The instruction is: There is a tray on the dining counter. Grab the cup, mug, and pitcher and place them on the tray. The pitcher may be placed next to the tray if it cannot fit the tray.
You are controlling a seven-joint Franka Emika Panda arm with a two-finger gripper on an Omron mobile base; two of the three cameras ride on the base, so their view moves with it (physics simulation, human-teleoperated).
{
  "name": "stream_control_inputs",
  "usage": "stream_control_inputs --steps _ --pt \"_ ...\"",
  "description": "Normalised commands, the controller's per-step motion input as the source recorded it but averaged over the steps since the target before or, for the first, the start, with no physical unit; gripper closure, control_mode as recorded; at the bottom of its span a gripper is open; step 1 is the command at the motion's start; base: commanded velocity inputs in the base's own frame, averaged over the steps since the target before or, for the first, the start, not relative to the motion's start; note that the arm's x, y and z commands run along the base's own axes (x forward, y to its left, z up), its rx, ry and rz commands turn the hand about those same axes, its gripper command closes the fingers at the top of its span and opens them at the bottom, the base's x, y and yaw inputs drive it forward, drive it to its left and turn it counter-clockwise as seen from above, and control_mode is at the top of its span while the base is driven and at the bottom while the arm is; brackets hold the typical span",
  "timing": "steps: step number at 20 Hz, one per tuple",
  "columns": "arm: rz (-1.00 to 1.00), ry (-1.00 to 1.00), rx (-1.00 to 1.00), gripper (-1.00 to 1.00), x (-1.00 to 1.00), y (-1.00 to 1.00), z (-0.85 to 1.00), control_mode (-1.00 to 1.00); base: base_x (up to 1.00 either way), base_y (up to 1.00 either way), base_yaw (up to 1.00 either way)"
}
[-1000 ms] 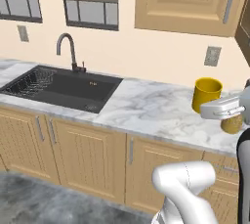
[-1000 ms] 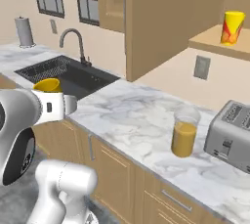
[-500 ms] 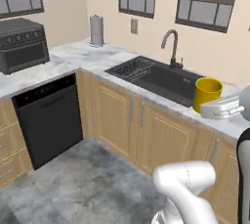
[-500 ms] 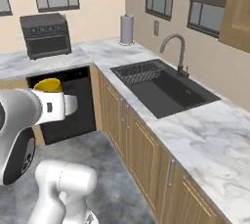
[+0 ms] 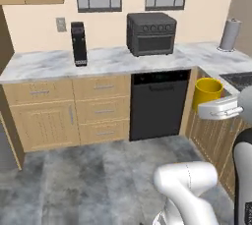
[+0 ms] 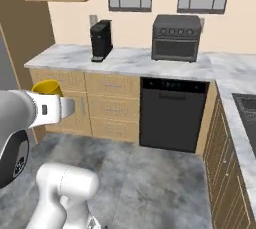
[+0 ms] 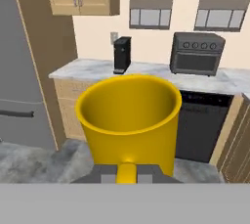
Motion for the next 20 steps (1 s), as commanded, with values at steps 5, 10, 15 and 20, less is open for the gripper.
stream_control_inputs --steps 5,10,15,20 --pt "0.0 0.0 0.0 1.0 0.0 0.0 0.0 1.0 0.44 -0.07 0.92" --pt "0.0 0.0 0.0 1.0 0.0 0.0 0.0 1.0 0.51 -0.1 0.94" --pt "0.0 0.0 0.0 1.0 0.0 0.0 0.0 1.0 0.58 -0.29 0.83" --pt "0.0 0.0 0.0 1.0 0.0 0.0 0.0 1.0 0.61 -0.29 0.83"
